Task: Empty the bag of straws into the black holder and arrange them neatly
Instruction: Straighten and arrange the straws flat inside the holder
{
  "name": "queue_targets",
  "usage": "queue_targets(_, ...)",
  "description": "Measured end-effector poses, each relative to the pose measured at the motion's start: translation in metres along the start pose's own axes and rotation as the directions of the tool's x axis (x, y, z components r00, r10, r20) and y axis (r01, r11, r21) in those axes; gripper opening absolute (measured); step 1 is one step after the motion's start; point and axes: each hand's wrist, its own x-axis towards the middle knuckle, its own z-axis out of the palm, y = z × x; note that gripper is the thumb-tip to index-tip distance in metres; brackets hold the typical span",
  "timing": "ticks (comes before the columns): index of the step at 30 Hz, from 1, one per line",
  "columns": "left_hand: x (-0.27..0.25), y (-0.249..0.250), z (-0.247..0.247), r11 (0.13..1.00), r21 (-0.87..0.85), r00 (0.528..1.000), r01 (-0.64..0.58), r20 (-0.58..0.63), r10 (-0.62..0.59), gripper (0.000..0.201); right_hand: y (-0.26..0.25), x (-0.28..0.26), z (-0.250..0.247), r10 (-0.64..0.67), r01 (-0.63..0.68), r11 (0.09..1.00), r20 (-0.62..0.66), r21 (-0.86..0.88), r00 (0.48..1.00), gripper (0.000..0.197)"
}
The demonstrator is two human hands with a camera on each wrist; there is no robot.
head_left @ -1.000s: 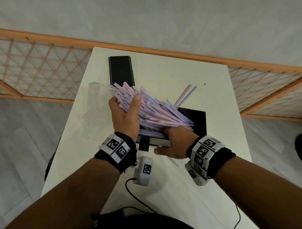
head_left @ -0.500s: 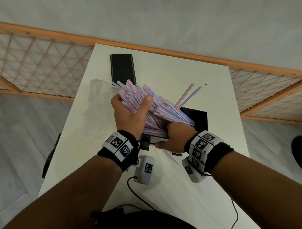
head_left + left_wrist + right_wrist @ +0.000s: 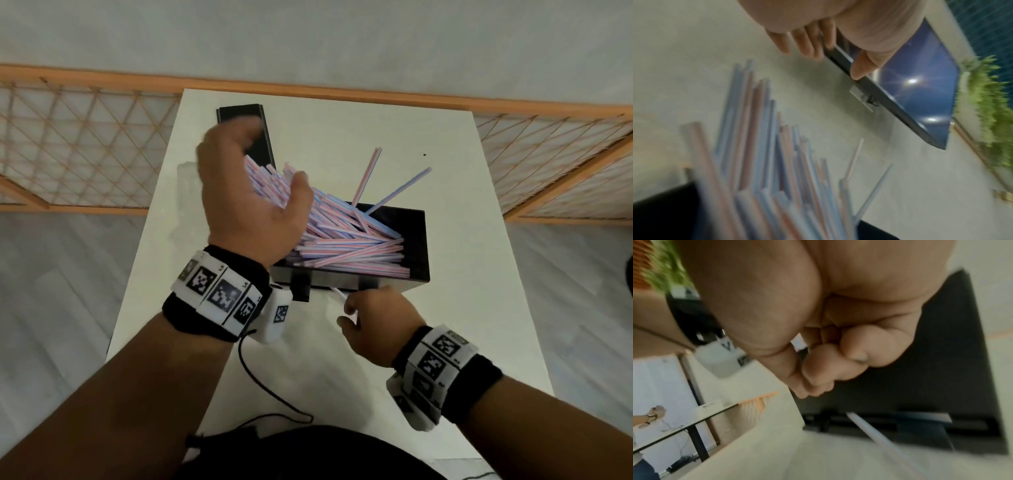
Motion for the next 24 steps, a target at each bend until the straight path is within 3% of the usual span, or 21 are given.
queue_targets(2, -0.009, 0.011, 0.008, 0.991, -0.065, 0.986, -0.119, 0.106, 0.125, 0.021, 0.0, 0.01, 0.019, 0.084, -0.083, 0.996, 0.088, -0.017, 0.993, 0.032)
queue_targets(4, -0.023, 0.018, 0.017, 0.983, -0.103, 0.96, -0.151, 0.222, 0.171, 0.008, -0.001, 0.021, 0.03, 0.126, -0.124, 0.992, 0.104, -0.032, 0.987, 0.034)
queue_targets(8, -0.042, 0.012, 0.028, 0.988, -0.107, 0.928, -0.109, 0.344, 0.14, 0.011, -0.004, 0.039, 0.039, 0.173, -0.173, 0.985, 0.078, -0.014, 0.982, 0.034)
queue_targets(15, -0.038, -0.003, 0.023, 0.996, -0.091, 0.936, -0.003, 0.349, 0.035, 0.011, -0.001, 0.04, 0.045, 0.233, -0.232, 0.972, 0.075, -0.018, 0.97, 0.029)
queue_targets(18, -0.033, -0.003, 0.025, 0.997, -0.075, 0.914, 0.015, 0.405, 0.017, 0.012, 0.0, 0.037, 0.046, 0.267, -0.264, 0.964, 0.129, -0.037, 0.955, 0.029)
queue_targets(24, -0.039, 0.004, 0.037, 0.996, -0.089, 0.855, 0.023, 0.518, 0.026, 0.012, -0.007, 0.047, 0.043, 0.271, -0.28, 0.955, 0.094, 0.096, 0.958, 0.037)
